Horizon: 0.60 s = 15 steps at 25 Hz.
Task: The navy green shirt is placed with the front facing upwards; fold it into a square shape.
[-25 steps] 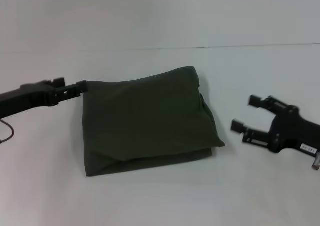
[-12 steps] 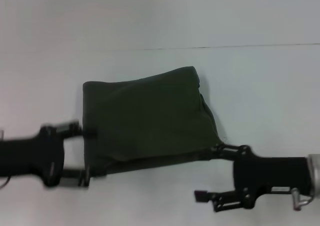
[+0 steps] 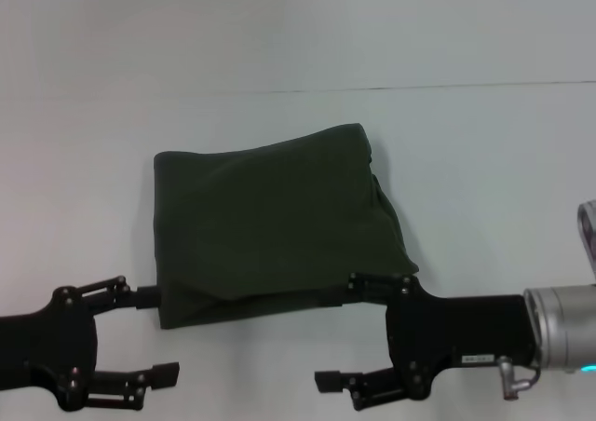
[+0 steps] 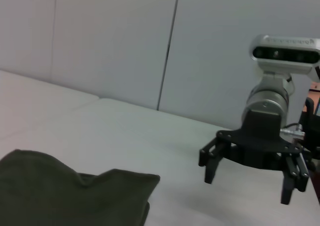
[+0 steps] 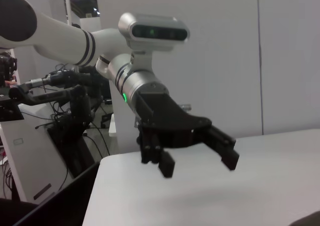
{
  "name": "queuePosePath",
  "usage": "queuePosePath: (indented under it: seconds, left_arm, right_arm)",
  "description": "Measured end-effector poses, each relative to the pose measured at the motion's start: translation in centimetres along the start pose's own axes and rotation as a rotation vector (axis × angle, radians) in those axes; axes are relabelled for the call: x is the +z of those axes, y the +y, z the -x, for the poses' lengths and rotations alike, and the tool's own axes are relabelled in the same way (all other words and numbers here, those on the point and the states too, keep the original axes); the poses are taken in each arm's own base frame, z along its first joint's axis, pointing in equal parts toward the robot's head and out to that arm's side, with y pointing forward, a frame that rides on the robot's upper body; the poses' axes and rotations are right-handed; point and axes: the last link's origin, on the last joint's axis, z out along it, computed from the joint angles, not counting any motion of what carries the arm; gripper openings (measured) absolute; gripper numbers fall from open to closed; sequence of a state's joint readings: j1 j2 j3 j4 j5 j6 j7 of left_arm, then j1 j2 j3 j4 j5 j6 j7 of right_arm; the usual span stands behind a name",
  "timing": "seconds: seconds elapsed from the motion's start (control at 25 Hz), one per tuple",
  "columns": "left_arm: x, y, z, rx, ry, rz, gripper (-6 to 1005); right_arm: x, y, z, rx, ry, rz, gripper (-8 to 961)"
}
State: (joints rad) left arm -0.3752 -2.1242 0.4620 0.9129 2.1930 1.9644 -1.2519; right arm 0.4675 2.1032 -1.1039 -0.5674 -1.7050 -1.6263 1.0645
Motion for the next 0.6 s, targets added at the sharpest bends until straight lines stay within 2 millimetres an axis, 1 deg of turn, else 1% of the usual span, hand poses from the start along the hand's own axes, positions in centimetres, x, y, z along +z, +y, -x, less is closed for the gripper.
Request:
queuePosePath:
  seconds: [0.16, 0.6]
  left_arm:
    - [0.03, 0.02, -0.07, 0.000, -0.006, 0.009, 933]
    - [-0.11, -0.18, -0.43, 0.003, 0.005, 0.006, 933]
  right_arm:
    - [0.30, -0.19, 0.17, -0.005, -0.006, -0.004, 929]
    - [0.26, -0.26, 0.00, -0.001, 0.001, -0.012, 929]
